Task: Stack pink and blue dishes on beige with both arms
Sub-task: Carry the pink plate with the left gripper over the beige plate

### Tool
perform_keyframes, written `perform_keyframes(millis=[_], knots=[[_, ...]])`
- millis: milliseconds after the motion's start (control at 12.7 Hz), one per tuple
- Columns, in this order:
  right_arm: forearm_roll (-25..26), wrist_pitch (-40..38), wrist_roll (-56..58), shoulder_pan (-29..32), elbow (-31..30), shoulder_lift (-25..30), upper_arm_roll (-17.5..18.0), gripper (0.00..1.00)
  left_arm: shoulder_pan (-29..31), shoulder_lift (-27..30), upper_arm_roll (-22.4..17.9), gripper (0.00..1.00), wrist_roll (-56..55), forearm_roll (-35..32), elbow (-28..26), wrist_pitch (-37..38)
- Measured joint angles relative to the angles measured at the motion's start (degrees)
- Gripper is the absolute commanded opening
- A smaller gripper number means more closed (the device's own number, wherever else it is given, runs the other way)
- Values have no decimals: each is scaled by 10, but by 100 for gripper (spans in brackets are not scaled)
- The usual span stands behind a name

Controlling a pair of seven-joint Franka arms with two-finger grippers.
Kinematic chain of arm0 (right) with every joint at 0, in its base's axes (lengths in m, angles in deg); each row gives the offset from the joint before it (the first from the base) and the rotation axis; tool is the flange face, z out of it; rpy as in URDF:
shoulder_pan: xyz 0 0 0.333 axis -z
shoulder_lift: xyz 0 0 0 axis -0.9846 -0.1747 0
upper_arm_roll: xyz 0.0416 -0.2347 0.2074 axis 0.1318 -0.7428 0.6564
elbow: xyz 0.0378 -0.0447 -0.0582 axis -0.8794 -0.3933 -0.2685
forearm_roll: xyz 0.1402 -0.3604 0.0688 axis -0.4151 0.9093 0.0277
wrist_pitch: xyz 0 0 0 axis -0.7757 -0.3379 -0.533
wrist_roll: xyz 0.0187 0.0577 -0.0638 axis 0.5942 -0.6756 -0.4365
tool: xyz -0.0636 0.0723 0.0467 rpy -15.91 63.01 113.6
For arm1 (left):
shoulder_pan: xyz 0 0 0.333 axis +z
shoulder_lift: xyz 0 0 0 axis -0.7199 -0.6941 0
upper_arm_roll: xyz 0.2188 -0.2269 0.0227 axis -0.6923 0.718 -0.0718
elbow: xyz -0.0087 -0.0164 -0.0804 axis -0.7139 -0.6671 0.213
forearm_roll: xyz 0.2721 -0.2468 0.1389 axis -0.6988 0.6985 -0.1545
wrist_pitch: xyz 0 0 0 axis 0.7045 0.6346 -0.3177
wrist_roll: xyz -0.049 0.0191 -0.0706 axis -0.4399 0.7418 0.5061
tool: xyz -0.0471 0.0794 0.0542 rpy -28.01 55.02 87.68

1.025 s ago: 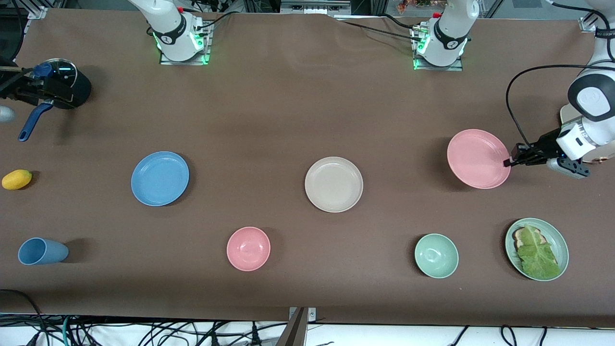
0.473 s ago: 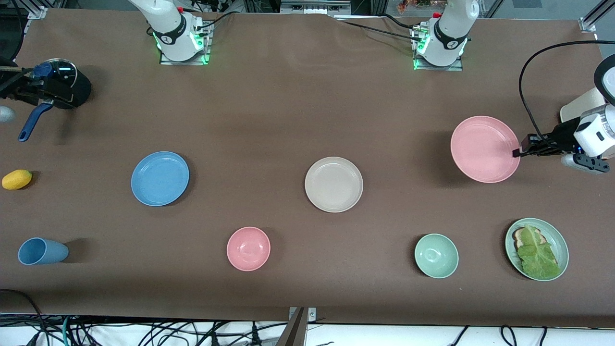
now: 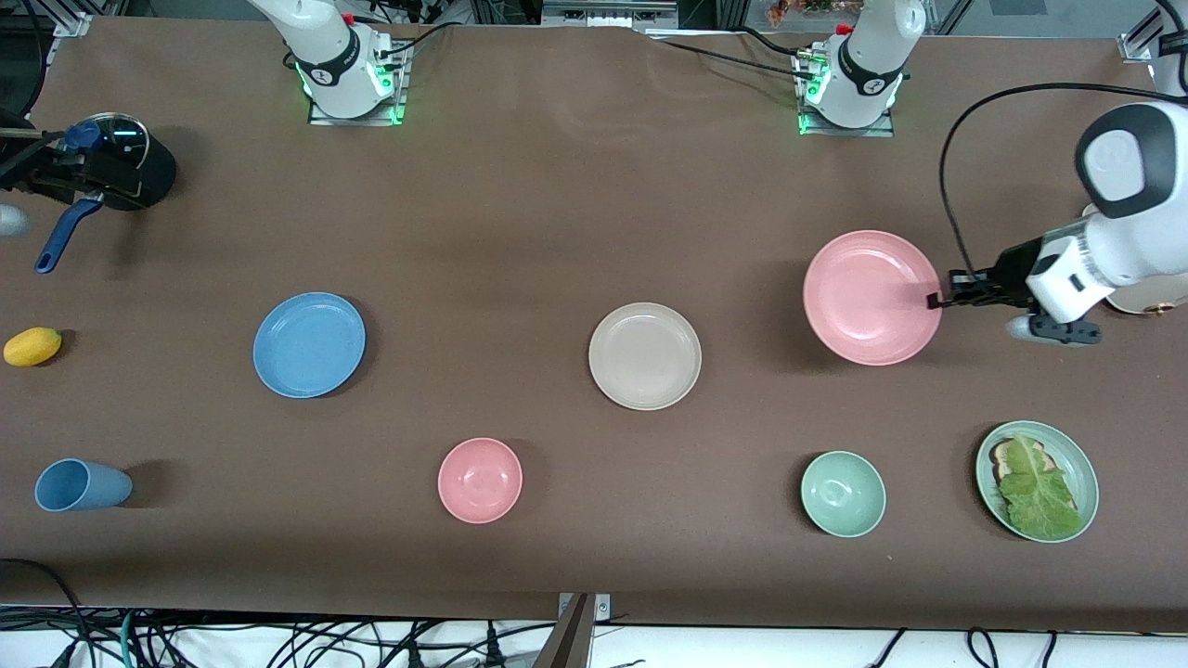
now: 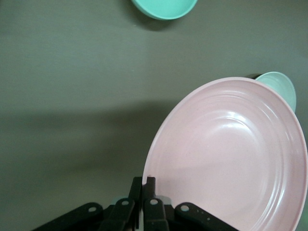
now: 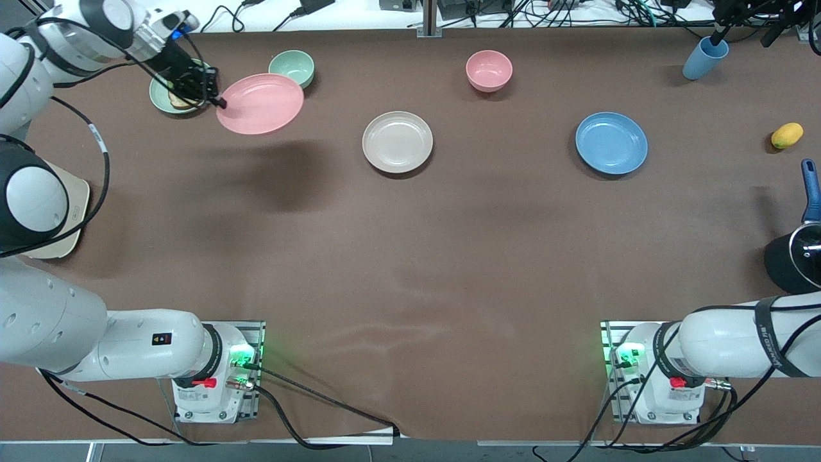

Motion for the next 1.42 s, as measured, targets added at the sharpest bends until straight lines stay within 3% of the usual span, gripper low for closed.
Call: perform_keyframes(millis=[315, 789, 1419], knots=[[0, 0, 0, 0, 0, 0, 0, 100, -65, -1, 47, 0, -86, 0, 7, -30], [0, 0, 0, 0, 0, 0, 0, 100, -171, -57, 54, 0, -116, -2, 16, -137], [0, 0, 0, 0, 0, 0, 0, 100, -249, -153, 56, 0, -173, -2, 20, -274]])
